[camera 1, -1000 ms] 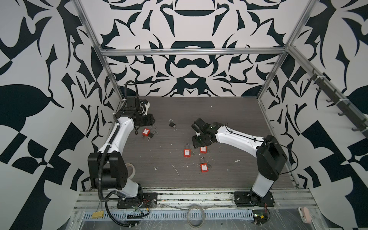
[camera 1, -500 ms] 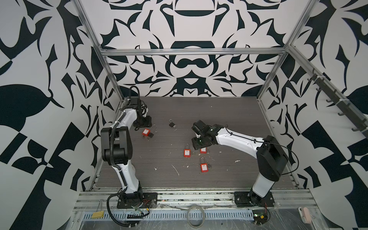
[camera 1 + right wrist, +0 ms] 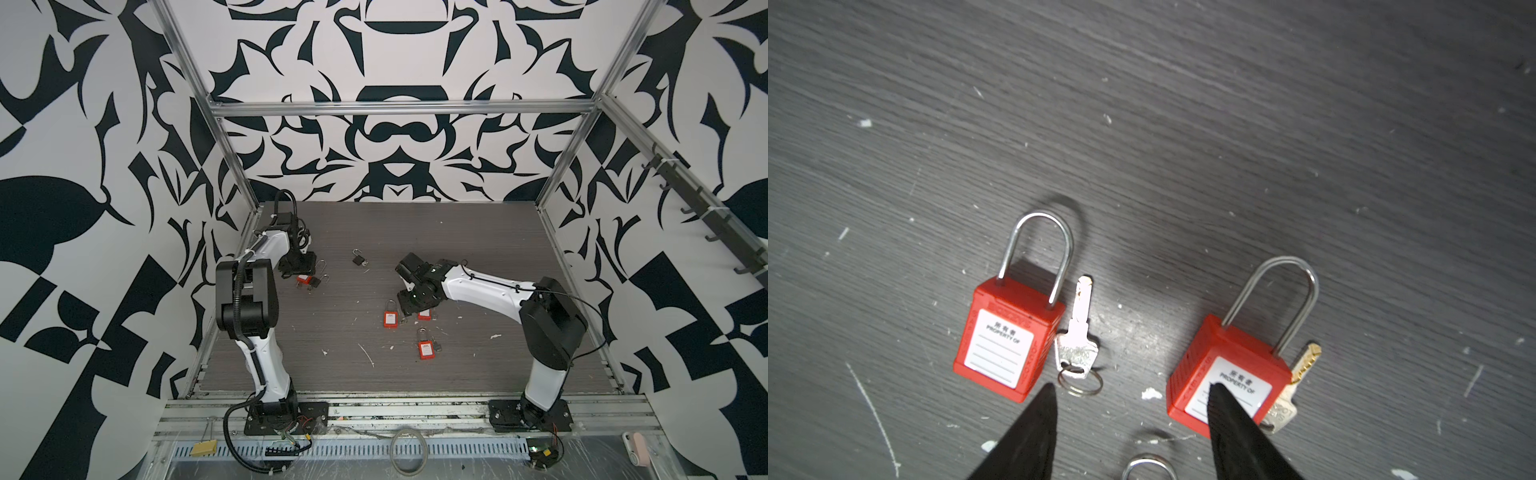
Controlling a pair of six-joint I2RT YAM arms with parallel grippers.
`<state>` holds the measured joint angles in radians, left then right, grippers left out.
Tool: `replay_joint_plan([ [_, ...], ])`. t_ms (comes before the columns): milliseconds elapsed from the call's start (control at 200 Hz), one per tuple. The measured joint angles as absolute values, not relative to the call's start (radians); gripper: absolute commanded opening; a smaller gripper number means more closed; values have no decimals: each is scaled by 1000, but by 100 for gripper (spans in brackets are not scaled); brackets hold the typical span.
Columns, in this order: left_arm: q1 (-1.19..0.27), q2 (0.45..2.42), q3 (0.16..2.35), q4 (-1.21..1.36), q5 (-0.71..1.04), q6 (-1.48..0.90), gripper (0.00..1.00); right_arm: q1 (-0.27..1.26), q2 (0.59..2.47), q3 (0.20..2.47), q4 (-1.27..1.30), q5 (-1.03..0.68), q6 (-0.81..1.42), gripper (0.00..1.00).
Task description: Lock with the key
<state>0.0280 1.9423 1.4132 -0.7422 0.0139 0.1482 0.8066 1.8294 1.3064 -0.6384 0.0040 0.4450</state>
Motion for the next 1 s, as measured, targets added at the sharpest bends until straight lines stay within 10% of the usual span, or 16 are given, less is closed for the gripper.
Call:
replay_joint_plan([
  [1000, 28, 1959, 1399, -710, -19, 130, 34, 826, 1828, 1310, -659, -6, 437, 60],
])
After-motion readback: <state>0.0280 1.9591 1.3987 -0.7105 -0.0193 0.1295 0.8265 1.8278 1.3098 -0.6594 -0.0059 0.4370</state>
